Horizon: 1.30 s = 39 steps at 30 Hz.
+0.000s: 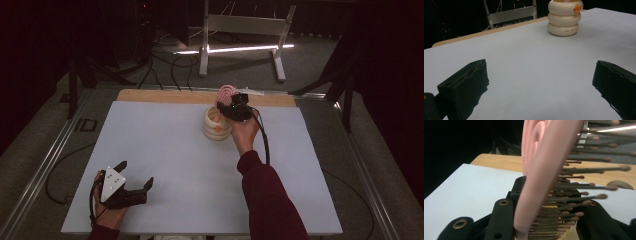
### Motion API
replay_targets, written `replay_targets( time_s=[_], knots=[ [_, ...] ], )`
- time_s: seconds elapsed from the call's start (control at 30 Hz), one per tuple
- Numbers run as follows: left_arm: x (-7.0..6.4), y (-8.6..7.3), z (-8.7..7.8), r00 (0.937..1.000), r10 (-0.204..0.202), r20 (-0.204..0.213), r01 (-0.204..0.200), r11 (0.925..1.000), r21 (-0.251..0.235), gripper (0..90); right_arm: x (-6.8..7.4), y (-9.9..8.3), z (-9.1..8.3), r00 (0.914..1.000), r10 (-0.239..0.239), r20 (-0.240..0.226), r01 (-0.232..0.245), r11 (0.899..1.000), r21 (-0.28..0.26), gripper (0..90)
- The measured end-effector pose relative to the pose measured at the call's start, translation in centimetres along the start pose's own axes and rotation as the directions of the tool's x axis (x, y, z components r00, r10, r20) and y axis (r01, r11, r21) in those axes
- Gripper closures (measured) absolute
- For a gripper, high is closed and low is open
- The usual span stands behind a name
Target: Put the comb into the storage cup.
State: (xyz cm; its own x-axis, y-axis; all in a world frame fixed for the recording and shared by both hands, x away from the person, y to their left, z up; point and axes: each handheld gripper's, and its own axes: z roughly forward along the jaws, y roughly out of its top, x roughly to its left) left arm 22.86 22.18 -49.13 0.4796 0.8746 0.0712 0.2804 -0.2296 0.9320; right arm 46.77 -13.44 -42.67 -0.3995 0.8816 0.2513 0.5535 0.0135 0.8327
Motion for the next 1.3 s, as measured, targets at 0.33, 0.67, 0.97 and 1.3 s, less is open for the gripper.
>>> replay_targets(
  time_s=[0.33,0.67,0.97,1.3],
  knots=[
    [0.0,0.0,0.0,1.0000,-0.001,-0.001,0.001,1.0000,0.001,1.1,-0.6,-0.1,0.0,0.9997,0.025,0.006,-0.025,1.000,0.002,62.5],
    [-0.1,-0.1,0.1,1.0000,0.000,0.001,0.000,1.0000,0.002,1.1,-1.1,-0.4,-0.2,0.9993,0.036,0.008,-0.036,0.999,0.003,62.3],
    [-0.1,-0.1,0.1,1.0000,0.001,0.000,-0.001,1.0000,0.003,1.1,-1.4,-0.4,-0.2,0.9990,0.042,0.013,-0.042,0.999,0.006,62.0],
    [-0.1,-0.1,0.1,1.0000,-0.001,-0.001,0.001,1.0000,0.001,1.1,-1.5,-0.6,-0.2,0.9989,0.044,0.015,-0.044,0.999,0.004,62.1]
  ],
)
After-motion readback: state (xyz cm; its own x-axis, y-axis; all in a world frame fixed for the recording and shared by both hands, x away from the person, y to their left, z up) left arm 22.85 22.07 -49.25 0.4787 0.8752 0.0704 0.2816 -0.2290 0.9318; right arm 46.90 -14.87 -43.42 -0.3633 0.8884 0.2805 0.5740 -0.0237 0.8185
